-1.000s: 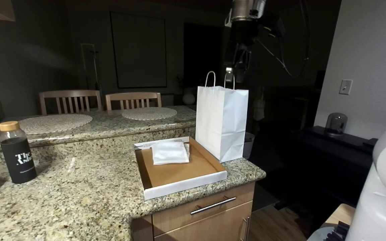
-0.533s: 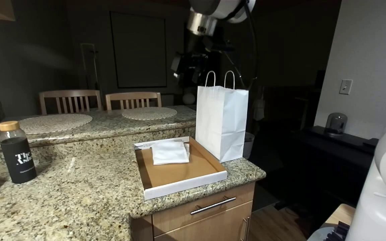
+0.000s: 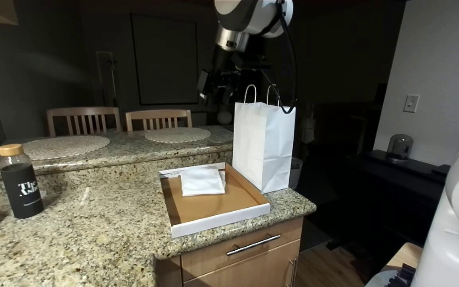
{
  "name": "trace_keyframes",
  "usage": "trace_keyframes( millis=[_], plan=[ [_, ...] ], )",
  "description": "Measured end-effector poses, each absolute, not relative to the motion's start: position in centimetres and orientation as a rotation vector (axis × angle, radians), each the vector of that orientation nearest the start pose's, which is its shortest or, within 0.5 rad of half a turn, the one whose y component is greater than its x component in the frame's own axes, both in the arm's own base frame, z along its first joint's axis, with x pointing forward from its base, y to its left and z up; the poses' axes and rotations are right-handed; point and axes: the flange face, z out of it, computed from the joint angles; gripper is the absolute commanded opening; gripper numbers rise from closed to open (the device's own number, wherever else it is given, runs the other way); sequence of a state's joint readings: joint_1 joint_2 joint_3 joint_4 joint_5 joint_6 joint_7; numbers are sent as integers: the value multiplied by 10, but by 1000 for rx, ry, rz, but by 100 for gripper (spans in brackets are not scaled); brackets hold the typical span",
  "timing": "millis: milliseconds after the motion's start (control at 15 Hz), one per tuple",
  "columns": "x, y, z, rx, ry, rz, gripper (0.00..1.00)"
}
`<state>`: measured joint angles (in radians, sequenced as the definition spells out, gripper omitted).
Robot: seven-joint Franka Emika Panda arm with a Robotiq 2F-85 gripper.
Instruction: Put the napkin in the white paper bag.
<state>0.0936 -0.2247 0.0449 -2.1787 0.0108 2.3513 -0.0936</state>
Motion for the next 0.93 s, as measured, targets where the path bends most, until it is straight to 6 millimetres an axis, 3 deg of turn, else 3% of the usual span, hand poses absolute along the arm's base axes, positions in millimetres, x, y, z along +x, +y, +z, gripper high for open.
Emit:
trace_keyframes(
  millis=[200, 400, 667, 933],
  plan=[
    [519, 82, 523, -3053, -372, -592, 100],
    [547, 116, 496, -3087, -471, -399, 100],
    [600, 161, 438, -3150, -592, -101, 100],
    [653, 181, 365, -3188, -563, 88, 100]
  ],
)
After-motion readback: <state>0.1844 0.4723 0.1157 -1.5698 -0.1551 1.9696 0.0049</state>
